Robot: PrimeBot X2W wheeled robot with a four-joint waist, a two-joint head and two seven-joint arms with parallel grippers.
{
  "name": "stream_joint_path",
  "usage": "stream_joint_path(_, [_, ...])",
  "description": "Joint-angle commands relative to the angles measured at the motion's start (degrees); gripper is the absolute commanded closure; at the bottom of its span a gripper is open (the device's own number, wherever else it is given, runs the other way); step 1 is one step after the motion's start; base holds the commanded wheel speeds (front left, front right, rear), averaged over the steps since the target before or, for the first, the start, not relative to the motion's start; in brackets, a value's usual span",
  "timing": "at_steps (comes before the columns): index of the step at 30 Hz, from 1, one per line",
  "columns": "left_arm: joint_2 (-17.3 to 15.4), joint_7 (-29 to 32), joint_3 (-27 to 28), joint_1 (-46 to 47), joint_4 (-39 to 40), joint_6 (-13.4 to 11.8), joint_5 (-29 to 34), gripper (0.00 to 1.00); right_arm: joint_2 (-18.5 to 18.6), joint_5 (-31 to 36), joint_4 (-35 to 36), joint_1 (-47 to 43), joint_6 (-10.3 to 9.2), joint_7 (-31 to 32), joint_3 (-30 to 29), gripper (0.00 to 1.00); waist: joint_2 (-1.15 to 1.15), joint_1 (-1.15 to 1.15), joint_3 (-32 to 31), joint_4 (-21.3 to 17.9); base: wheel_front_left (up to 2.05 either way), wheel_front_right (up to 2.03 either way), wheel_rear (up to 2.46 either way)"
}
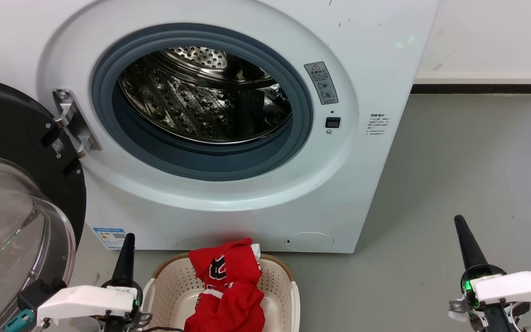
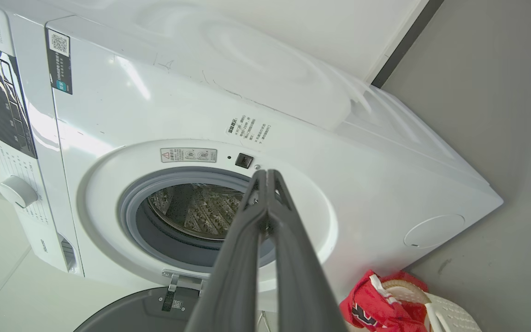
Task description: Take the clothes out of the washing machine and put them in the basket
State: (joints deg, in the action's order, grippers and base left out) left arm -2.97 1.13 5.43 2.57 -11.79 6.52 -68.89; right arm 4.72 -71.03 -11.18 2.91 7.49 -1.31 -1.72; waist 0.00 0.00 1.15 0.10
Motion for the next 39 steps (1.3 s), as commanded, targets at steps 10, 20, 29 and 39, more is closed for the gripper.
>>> stream_joint_path(10, [0.0, 1.4, 0.4, 1.8, -0.4, 0.4, -5.9, 1.00, 0.2, -6.0, -0.5, 1.7, 0.01, 1.5, -0.7, 1.00, 0.00, 0.00, -0.2, 0.0, 0.00, 0.00, 0.00])
stream_joint_path(20, [0.1, 2.7, 0.6, 2.5, -1.0, 0.6, -11.1, 1.00, 0.1, -11.2, -1.2, 2.4, 0.01, 2.9, -1.2, 1.00, 0.00, 0.00, -0.4, 0.0, 0.00, 0.00, 0.00])
stream_joint_path(29, [0.1, 3.7, 0.9, 2.9, -1.5, 0.8, -15.4, 1.00, 0.0, -15.4, -1.7, 2.6, 0.01, 4.0, -1.7, 1.00, 0.00, 0.00, -0.6, -0.1, 0.00, 0.00, 0.00])
stream_joint_path(39, [0.1, 4.8, 1.1, 3.6, -2.0, 1.0, -19.9, 1.00, -0.2, -19.8, -2.4, 3.2, 0.00, 5.2, -2.2, 1.00, 0.00, 0.00, -0.8, -0.1, 0.00, 0.00, 0.00])
